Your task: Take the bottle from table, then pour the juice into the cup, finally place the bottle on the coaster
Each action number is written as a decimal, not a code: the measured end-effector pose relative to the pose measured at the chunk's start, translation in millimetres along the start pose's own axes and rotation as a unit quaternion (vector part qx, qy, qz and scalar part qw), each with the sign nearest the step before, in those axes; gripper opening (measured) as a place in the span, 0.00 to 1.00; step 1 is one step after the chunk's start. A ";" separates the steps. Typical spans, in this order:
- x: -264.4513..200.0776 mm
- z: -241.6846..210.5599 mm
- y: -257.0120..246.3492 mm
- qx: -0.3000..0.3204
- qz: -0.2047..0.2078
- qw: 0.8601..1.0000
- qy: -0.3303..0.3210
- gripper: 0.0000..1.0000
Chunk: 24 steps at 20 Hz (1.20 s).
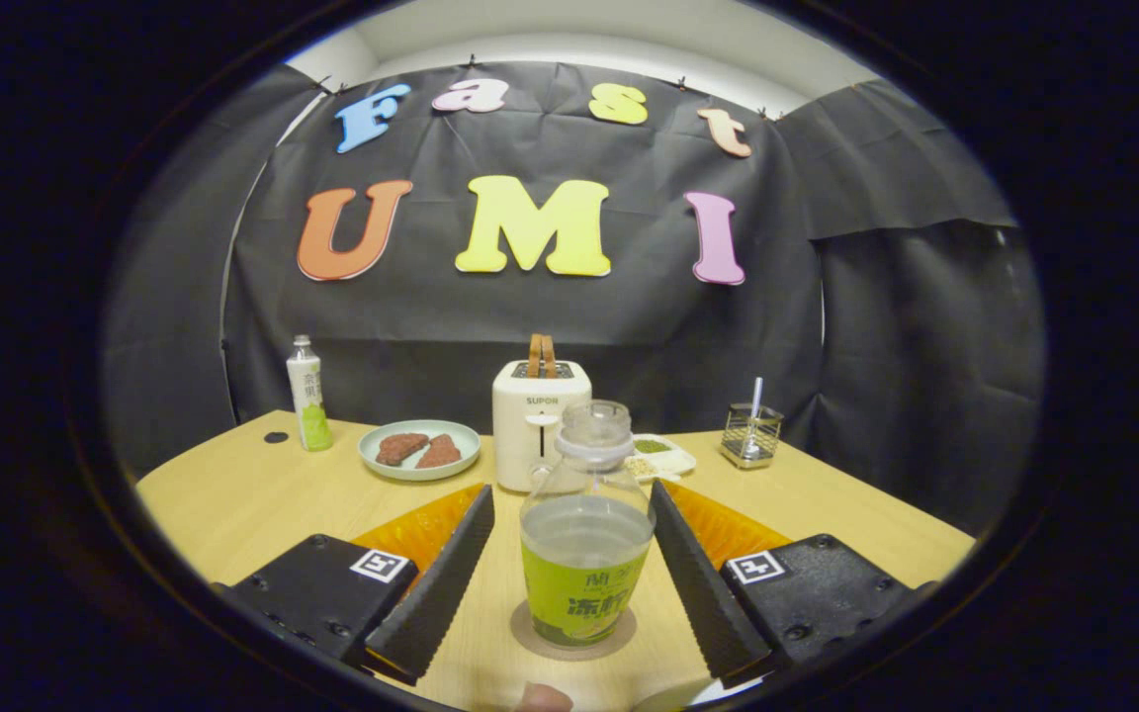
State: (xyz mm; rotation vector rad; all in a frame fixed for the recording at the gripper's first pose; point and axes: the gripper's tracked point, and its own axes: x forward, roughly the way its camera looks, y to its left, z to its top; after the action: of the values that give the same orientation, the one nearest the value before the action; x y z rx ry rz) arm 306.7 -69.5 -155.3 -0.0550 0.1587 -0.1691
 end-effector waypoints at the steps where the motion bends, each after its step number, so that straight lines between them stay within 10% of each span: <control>1: -4.8 7.8 -2.4 -0.014 -0.001 1.000 -0.002 1.00; 14: -149.0 160.8 -28.6 -0.008 0.012 0.996 -0.089 1.00; 19: -233.9 167.4 -30.9 0.010 0.053 0.994 -0.094 1.00; 24: -299.5 139.5 -53.6 -0.028 0.004 0.996 -0.086 1.00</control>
State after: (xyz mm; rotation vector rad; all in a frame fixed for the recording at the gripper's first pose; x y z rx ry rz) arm 29.0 -65.1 31.5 -0.1234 -0.0078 -0.1506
